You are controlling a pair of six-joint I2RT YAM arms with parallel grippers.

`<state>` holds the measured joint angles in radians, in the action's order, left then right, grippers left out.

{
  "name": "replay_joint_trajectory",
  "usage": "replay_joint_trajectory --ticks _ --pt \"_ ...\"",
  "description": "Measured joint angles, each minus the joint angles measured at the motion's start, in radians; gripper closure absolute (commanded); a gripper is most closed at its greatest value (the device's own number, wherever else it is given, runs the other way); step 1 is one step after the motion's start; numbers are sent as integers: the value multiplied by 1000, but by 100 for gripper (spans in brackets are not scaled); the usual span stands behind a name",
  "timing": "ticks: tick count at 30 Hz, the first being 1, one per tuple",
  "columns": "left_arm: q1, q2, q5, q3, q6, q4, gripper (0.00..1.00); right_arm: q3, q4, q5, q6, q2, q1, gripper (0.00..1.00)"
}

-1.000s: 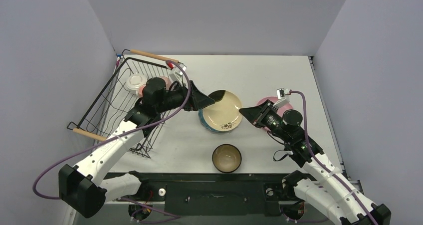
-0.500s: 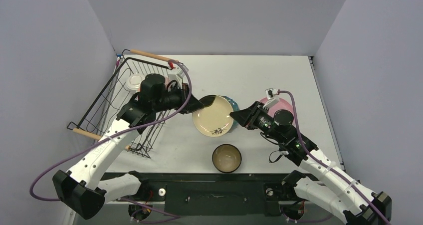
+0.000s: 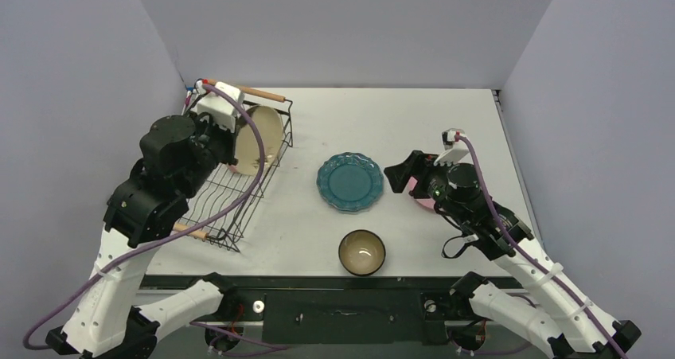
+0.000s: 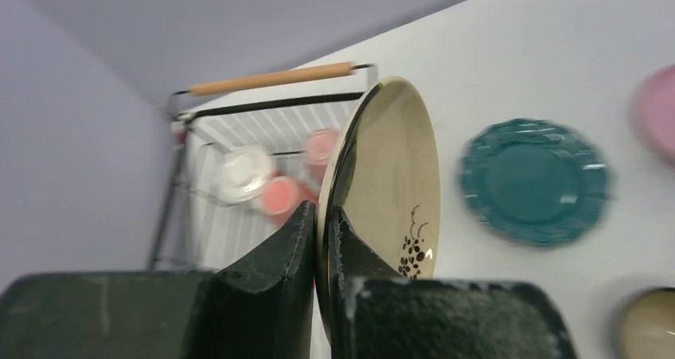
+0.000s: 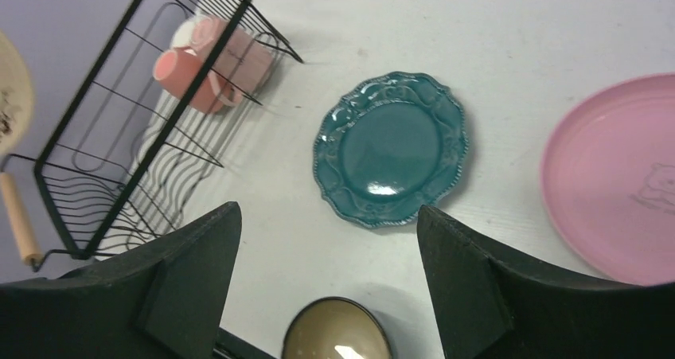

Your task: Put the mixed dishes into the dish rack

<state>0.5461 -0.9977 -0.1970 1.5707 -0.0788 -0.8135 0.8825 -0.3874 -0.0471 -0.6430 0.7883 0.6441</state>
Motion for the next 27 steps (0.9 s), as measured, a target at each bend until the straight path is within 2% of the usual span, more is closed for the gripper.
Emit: replay_joint_trajectory --ticks 4,10,17,22,27 --pt "-17 23 -294 -69 -196 18 100 0 -58 -24 50 -12 0 26" --pt "-295 -39 -484 -232 -407 139 100 -53 -64 8 81 -11 0 26" --pt "-595 -67 -461 -447 -479 347 100 -76 -71 74 123 -14 11 26" --pt "-664 -114 -407 -611 -518 516 100 -76 -71 45 161 -59 132 25" --pt "-688 -164 -322 -694 -621 555 100 -86 -68 -35 168 -141 196 25"
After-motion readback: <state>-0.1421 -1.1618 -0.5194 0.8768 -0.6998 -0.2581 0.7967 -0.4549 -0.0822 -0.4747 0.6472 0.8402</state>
